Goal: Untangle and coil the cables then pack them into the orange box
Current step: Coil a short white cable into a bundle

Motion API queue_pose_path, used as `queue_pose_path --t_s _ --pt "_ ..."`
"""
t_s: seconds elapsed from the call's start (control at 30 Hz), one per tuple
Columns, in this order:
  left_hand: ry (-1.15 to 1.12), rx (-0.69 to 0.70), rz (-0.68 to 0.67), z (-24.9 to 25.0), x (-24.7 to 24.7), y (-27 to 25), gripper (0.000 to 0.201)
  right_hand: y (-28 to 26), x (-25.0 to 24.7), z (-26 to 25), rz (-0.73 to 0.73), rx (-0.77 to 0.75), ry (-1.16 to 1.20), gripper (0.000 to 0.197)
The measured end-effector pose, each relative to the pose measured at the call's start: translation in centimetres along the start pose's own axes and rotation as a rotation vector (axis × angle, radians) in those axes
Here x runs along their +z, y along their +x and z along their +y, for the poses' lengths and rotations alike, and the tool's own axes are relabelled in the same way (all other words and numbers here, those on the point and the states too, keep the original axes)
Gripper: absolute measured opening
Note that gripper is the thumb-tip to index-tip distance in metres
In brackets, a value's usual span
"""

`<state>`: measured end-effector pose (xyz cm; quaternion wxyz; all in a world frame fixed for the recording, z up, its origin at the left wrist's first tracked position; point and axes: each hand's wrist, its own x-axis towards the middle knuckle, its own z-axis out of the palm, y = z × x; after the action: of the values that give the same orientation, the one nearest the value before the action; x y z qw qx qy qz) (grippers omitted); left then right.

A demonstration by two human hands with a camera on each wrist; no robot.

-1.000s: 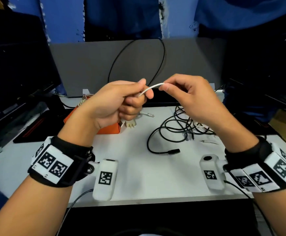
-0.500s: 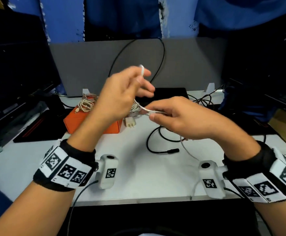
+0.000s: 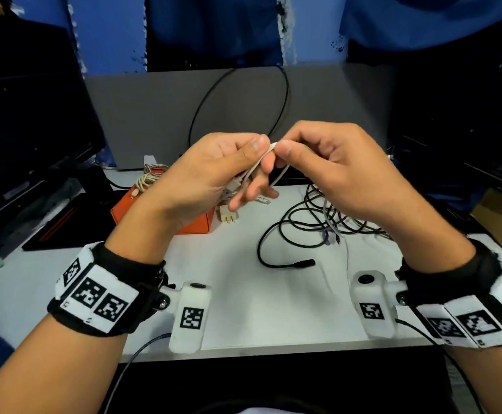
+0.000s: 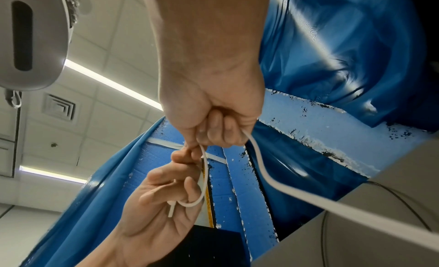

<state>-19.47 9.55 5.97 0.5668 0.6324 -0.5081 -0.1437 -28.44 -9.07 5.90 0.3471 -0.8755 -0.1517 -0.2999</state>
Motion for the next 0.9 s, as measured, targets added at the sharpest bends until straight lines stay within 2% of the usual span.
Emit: queue_pose_path --t_s 0.2,0.33,0.47,0.6,0.8,0.9 --pt "0.029 -0.008 -0.086 1.4 -0.5 -0.8 0.026 -0.3 -0.3 0.2 0.068 -0.03 0.115 0.025" --pt "-0.01 0.092 0.033 1.1 0.1 -0.4 0.025 0.1 -0.2 0.2 0.099 -0.016 0.21 0.027" --pt "0.058 0.134 0.117 0.6 0.6 -0.1 0.024 0.2 -1.4 0.8 0.018 0.035 0.322 0.036" --pt "0.03 0.049 -0.004 0.8 0.8 -0.2 0.025 0.1 -1.4 1.0 0.088 0.046 0.337 0.037" --pt "-0.128 -0.009 -0.074 0.3 0.3 -0.1 0.027 0.5 0.1 0.9 0.223 0.011 0.288 0.032" --pt "-0.236 0.027 -0.069 0.2 0.2 -0.1 0.028 0.7 0.4 1.4 0.184 0.049 0.247 0.026"
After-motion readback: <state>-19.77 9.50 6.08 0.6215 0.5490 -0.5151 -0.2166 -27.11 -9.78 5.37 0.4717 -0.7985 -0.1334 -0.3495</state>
